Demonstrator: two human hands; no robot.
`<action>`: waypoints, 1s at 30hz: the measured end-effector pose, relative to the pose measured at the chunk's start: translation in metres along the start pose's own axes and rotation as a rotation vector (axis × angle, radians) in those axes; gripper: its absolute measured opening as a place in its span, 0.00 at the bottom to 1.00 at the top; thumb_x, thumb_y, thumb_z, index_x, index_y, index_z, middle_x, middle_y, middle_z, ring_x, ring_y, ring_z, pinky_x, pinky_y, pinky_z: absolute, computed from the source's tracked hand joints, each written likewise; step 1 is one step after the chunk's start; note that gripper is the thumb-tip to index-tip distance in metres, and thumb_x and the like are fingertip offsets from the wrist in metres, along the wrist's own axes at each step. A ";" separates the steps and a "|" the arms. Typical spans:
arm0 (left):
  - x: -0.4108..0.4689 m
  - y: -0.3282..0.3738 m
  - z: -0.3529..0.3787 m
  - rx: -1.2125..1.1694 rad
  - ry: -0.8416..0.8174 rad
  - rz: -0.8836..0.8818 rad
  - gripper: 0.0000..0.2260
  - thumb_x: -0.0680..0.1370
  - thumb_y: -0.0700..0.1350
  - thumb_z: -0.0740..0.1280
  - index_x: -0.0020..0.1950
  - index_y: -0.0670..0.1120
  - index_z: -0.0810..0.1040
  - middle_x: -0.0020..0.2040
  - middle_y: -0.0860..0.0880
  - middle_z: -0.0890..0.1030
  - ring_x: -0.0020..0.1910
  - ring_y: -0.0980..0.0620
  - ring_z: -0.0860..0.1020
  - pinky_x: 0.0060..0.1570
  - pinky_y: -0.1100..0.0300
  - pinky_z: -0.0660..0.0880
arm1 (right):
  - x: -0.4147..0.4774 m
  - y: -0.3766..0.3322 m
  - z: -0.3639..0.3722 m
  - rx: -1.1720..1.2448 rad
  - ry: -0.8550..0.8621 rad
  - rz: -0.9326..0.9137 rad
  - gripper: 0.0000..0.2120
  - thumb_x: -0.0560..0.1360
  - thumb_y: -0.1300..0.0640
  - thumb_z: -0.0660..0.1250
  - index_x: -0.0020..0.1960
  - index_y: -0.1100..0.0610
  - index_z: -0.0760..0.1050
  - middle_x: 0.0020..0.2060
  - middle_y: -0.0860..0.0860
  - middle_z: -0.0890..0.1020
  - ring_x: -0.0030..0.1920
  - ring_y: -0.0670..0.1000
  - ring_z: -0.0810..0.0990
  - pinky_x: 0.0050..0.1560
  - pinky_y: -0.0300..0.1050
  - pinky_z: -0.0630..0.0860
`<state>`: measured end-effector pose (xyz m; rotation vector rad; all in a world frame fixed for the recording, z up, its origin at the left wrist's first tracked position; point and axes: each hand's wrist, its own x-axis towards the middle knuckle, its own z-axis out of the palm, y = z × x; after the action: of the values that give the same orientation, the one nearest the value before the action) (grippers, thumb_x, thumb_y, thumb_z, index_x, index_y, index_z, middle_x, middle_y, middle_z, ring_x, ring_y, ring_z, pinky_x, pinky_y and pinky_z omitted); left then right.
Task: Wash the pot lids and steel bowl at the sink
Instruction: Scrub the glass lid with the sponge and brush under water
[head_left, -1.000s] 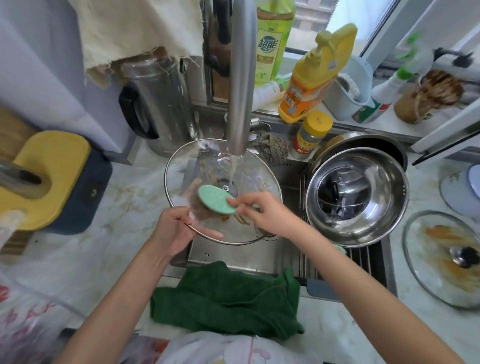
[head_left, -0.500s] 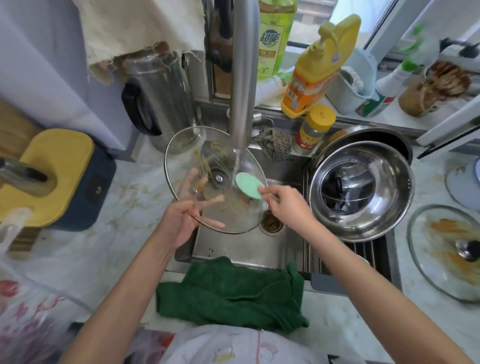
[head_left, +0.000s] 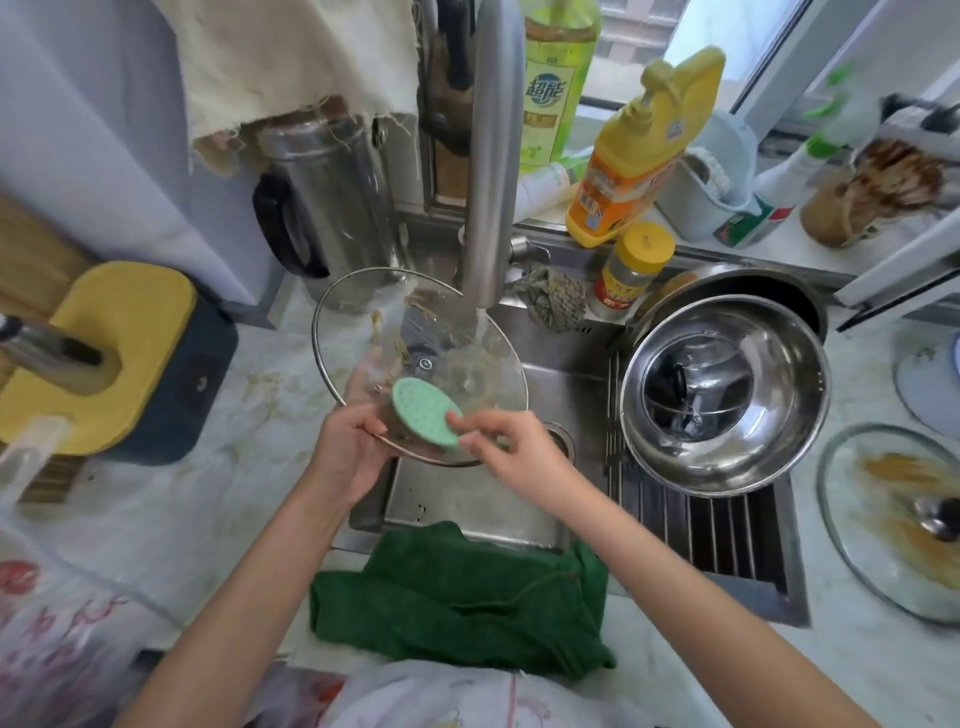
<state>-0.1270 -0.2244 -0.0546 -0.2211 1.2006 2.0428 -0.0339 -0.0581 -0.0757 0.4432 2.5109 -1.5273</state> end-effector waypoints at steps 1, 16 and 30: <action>-0.002 0.001 0.000 -0.004 -0.001 0.010 0.48 0.50 0.39 0.65 0.73 0.46 0.63 0.60 0.44 0.78 0.50 0.40 0.81 0.33 0.40 0.80 | -0.002 0.003 -0.004 -0.046 -0.013 -0.016 0.11 0.77 0.58 0.66 0.58 0.53 0.81 0.52 0.42 0.82 0.43 0.39 0.81 0.45 0.34 0.77; -0.021 0.004 -0.002 0.050 -0.034 -0.080 0.47 0.51 0.39 0.64 0.73 0.47 0.65 0.74 0.31 0.56 0.58 0.32 0.78 0.37 0.29 0.76 | 0.051 0.021 -0.041 -0.200 0.271 0.213 0.11 0.77 0.56 0.66 0.58 0.53 0.81 0.55 0.51 0.84 0.51 0.52 0.82 0.52 0.47 0.78; -0.026 0.000 -0.025 -0.066 -0.117 -0.107 0.56 0.45 0.42 0.76 0.74 0.51 0.66 0.74 0.41 0.65 0.61 0.30 0.75 0.44 0.22 0.68 | 0.000 0.018 -0.060 -0.426 -0.061 0.118 0.12 0.77 0.53 0.67 0.60 0.50 0.81 0.58 0.50 0.82 0.53 0.51 0.82 0.54 0.45 0.76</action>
<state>-0.1133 -0.2579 -0.0553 -0.1909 1.0295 1.9754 -0.0270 0.0029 -0.0628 0.4572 2.6083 -0.9125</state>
